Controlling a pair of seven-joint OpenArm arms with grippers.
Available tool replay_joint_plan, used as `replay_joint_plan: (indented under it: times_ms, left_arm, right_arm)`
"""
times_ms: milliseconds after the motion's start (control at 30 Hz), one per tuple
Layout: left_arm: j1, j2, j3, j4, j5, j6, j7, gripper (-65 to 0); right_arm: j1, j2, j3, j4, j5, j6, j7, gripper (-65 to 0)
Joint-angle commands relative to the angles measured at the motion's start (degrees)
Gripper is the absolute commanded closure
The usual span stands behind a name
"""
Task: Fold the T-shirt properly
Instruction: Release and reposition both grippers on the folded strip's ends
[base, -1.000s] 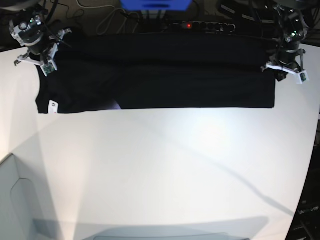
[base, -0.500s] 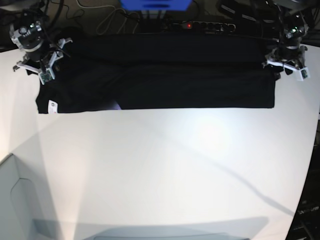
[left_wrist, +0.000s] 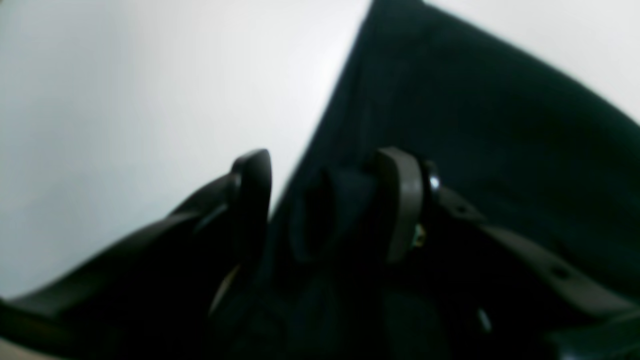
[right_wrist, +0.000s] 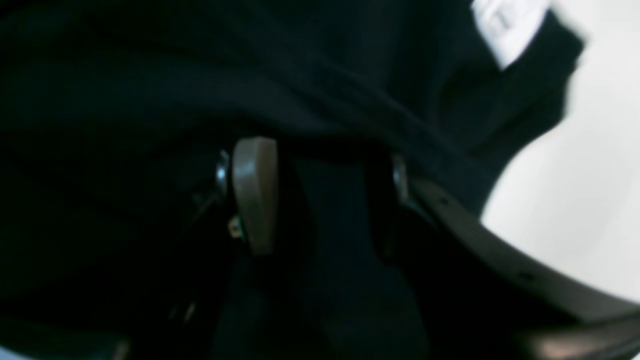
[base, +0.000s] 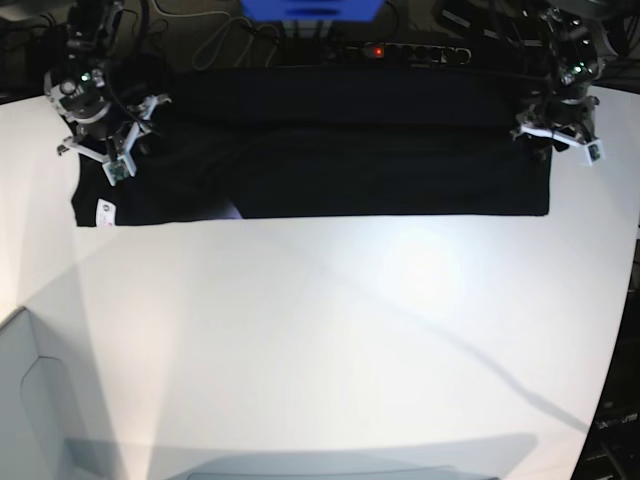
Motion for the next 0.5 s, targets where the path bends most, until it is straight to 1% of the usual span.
replay_joint_plan:
  times_ms: [0, 133, 400, 433, 467]
  left_arm:
    - [0.3, -0.9, 0.1, -0.2, -0.2, 0.1, -1.1, -31.6]
    - [0.3, -1.1, 1.3, -2.2, -0.2, 0.1, -1.2, -31.6]
    - [0.0, -1.2, 1.3, -5.3, -0.2, 0.1, -1.2, -30.9]
    - [-0.5, -1.2, 1.3, -5.5, -0.2, 0.1, -1.2, -29.2]
    - [-0.6, -1.2, 1.2, -6.0, -0.2, 0.1, -1.2, -26.1]
  right_arm:
    - [0.0, 0.5, 0.4, 0.2, 0.5, 0.7, 0.9, -28.5]
    - [0.0, 0.8, 0.4, -1.3, 0.5, 0.7, 0.9, -28.5]
    - [0.9, 0.8, 0.5, -1.3, 0.5, 0.7, 0.9, -28.5]
    - [1.0, 0.8, 0.5, -1.4, 0.4, 0.7, 0.9, -28.5]
    - [1.1, 0.8, 0.5, -1.6, 0.4, 0.7, 0.9, -28.5]
